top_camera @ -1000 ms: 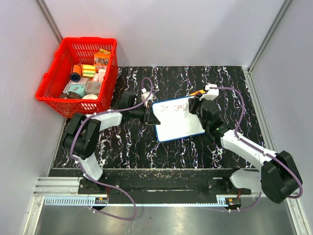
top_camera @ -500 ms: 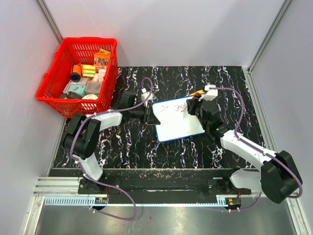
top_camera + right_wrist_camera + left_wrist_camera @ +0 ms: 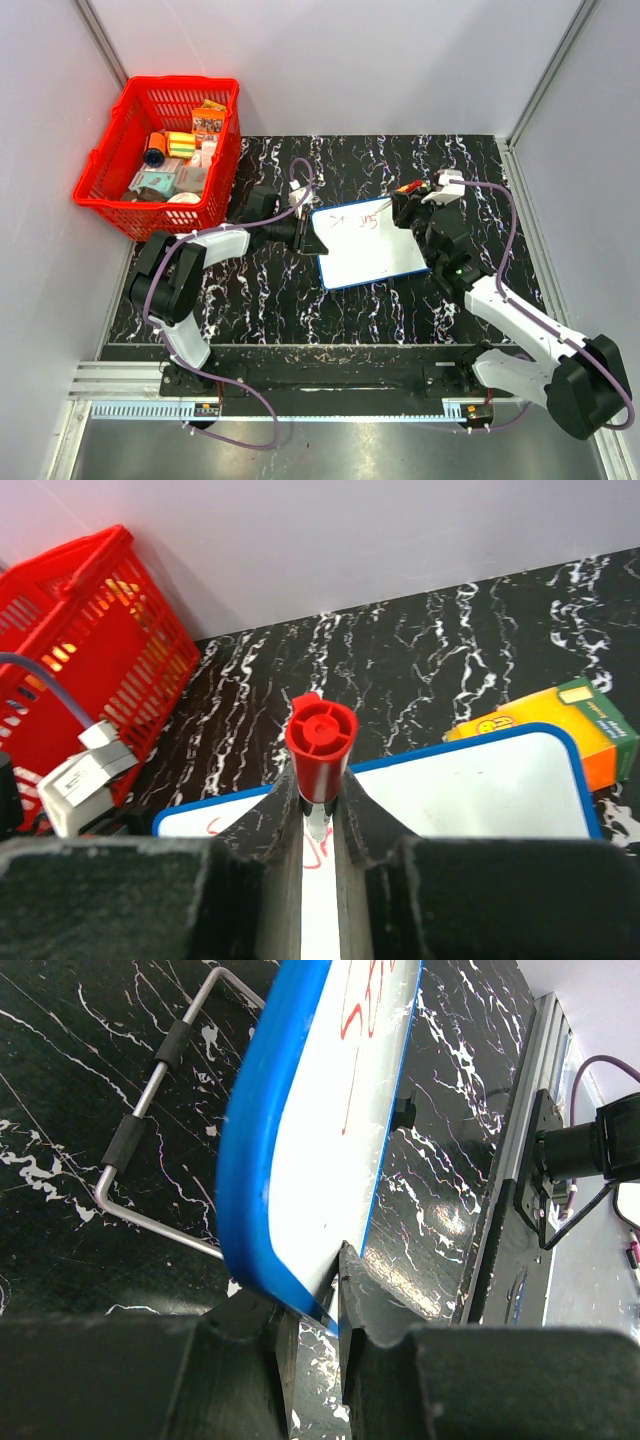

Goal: Write a sentence on the whiteboard

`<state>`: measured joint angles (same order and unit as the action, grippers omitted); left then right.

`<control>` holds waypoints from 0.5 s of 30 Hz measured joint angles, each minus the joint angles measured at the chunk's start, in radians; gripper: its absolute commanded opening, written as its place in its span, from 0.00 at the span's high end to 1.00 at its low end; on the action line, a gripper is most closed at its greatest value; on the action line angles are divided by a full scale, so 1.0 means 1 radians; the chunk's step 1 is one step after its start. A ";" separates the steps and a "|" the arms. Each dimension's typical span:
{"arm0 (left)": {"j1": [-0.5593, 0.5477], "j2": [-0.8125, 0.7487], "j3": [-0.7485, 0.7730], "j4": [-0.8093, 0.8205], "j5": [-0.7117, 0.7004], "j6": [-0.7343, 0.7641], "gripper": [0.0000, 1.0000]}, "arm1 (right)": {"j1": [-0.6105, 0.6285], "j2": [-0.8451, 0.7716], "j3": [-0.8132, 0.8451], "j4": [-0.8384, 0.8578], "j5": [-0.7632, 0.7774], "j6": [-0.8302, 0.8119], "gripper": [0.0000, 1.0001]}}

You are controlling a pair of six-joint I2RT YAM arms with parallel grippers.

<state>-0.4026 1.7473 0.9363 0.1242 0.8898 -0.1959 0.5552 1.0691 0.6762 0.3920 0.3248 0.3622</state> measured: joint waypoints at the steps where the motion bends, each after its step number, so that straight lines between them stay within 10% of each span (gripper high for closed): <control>1: 0.000 0.000 0.000 0.000 0.000 0.000 1.00 | -0.003 0.003 0.002 0.000 0.006 -0.005 1.00; 15: 0.000 0.000 0.000 0.000 0.000 0.001 1.00 | -0.040 0.082 0.021 -0.023 0.032 -0.041 1.00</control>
<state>-0.4030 1.7473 0.9363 0.1246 0.8898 -0.1947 0.5148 1.1511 0.6968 0.3687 0.3565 0.3210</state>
